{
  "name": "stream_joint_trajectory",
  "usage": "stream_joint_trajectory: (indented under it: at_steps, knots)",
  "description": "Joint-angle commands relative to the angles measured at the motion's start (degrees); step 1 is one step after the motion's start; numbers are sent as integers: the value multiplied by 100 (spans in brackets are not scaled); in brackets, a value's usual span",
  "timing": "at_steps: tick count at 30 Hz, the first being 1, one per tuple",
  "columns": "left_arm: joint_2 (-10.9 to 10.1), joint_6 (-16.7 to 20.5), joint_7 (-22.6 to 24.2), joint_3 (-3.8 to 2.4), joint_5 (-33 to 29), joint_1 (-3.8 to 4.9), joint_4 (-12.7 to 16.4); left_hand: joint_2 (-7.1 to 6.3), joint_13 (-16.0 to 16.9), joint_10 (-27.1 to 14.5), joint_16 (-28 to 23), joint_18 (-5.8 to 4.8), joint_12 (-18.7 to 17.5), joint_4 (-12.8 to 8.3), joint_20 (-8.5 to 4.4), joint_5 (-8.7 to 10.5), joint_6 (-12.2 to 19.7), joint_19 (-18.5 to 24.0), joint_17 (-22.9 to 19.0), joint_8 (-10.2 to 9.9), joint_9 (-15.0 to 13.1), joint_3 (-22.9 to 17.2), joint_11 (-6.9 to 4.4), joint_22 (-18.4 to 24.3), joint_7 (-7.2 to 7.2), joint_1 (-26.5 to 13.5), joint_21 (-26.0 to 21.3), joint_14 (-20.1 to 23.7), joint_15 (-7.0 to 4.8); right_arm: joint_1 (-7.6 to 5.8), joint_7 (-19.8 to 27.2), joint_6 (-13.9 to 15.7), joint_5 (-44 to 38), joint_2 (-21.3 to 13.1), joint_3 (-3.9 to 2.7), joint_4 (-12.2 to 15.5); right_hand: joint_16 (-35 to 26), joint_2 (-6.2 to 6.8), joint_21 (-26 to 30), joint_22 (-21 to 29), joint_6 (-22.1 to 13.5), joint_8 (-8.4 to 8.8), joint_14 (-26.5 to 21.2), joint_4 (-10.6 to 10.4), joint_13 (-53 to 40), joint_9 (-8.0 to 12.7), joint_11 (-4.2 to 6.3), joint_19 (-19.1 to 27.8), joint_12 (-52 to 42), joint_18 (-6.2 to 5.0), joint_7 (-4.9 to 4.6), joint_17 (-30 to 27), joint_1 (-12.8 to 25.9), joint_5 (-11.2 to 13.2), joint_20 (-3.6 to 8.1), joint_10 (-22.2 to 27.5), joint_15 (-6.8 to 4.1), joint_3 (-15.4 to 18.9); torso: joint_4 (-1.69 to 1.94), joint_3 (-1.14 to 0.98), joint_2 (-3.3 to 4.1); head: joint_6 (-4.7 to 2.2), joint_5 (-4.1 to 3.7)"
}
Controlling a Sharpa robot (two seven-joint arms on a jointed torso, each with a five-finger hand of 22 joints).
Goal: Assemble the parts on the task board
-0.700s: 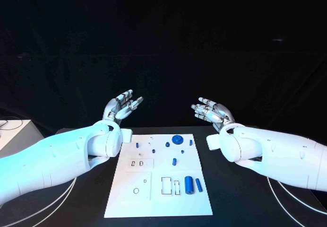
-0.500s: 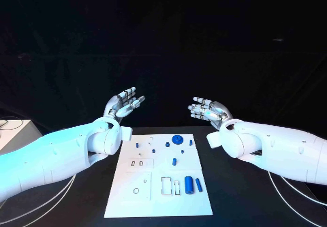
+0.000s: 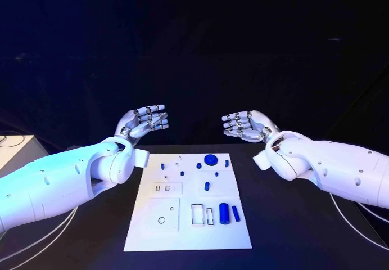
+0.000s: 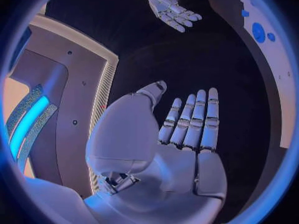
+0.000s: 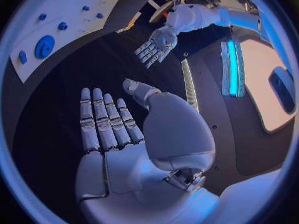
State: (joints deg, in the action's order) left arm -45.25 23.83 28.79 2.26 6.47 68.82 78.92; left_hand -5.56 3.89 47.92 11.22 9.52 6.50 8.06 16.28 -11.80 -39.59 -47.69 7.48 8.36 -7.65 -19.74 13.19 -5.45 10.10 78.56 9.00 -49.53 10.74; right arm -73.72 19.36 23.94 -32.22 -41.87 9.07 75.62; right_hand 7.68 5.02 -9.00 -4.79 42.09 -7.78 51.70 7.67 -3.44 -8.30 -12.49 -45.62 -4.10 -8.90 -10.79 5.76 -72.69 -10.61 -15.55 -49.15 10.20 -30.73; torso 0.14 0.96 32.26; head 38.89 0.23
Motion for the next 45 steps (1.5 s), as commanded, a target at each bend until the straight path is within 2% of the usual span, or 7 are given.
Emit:
stream_joint_trajectory:
  at_steps: [1, 7, 13, 19, 21, 29, 45]
  knots:
    - [-108, -284, 38, -5, 136, 7, 156, -21, 15, 458, 236, 108, 127, 3, -71, -22, -633, -328, 165, 205, -96, -99, -114, -52, 505, 43, 182, -431, -136, -35, -37, 116, -1588, -20, -7, 23, 246, 93, -443, -120, 1108, -271, 1067, 133, -21, -130, 255, -1000, -33, -150, -259, 102, -240, 72, 270, -1201, -332, -87, 45, 8, 69, 3, -37]
    - [-369, -414, -80, -6, 276, 12, 505, -163, 47, 1227, 717, 110, 247, 38, -361, -15, -1094, -942, 630, 424, -170, -411, -356, -202, 335, 40, 588, -1199, -430, -154, -352, 22, -2677, -21, -12, 42, 663, 109, -1381, -634, 1561, -338, 2193, 163, -23, -154, 544, -1698, 26, -129, -29, 412, -336, 66, 728, -1934, -740, 278, 144, 22, 210, -48, -115]
    - [-668, -589, -188, -20, 399, 27, 939, -324, 197, 2030, 2671, 67, 329, -97, -860, 5, -1432, -1608, 2047, 659, -404, -697, -672, -972, 65, -1, 1901, -1877, -835, -233, -754, -265, -3635, 62, -17, -69, 1947, 222, -2769, -1491, 1714, -178, 3405, 144, -20, -112, 719, -2383, 61, -136, 113, 1401, -263, -10, 1070, -2110, -1076, 299, 255, 46, 357, -67, -189]
    - [-951, -758, -241, -62, 428, 38, 1352, -328, 321, 2098, 3548, 66, 348, -171, -920, 6, -1415, -1438, 2620, 748, -584, -803, -727, -1509, 30, -66, 2672, -1791, -899, -259, -1170, -562, -4436, 189, -23, -175, 3483, 398, -3426, -1972, 1750, -51, 3328, -15, -28, -138, 740, -2504, 57, -150, 120, 2554, -83, -49, 1059, -2110, -1068, -57, 358, 64, 483, -88, -262]
    - [-1036, -810, -259, -72, 432, 39, 1483, -329, 363, 2128, 3790, 81, 376, -191, -943, 4, -1409, -1503, 2751, 769, -627, -821, -749, -1657, 13, -80, 2910, -1886, -923, -268, -1339, -673, -4686, 258, -27, -231, 4492, 489, -4102, -2812, 1735, -24, 3335, -80, -29, -164, 739, -2766, 59, -39, 115, 3540, -35, -29, 1045, -2083, -1051, -153, 388, 69, 518, -101, -288]
    - [-1190, -951, -317, -95, 505, 42, 1803, -353, 585, 2241, 4472, 91, 598, -270, -992, 8, -1375, -1454, 3214, 820, -764, -879, -814, -2070, -30, -124, 3540, -1979, -981, -284, -1827, -973, -5405, 611, -31, -505, 5769, 699, -5185, -4243, 1656, 26, 3335, -235, -28, -228, 680, -3241, 57, 165, 109, 4759, 40, 46, 990, -1700, -999, -240, 524, 88, 636, -128, -373]
    - [-1268, -1096, -369, -128, 564, 71, 1971, -357, 672, 2068, 4676, 86, 648, -284, -983, 7, -1306, -1366, 3392, 804, -805, -906, -781, -2200, 0, -161, 3729, -1975, -959, -253, -2131, -1394, -5820, 959, -25, -804, 6172, 781, -5673, -4900, 1595, 45, 3321, -313, -31, -276, 656, -3452, 64, 262, 116, 5068, 39, 41, 968, -1469, -972, -204, 662, 100, 780, -165, -507]
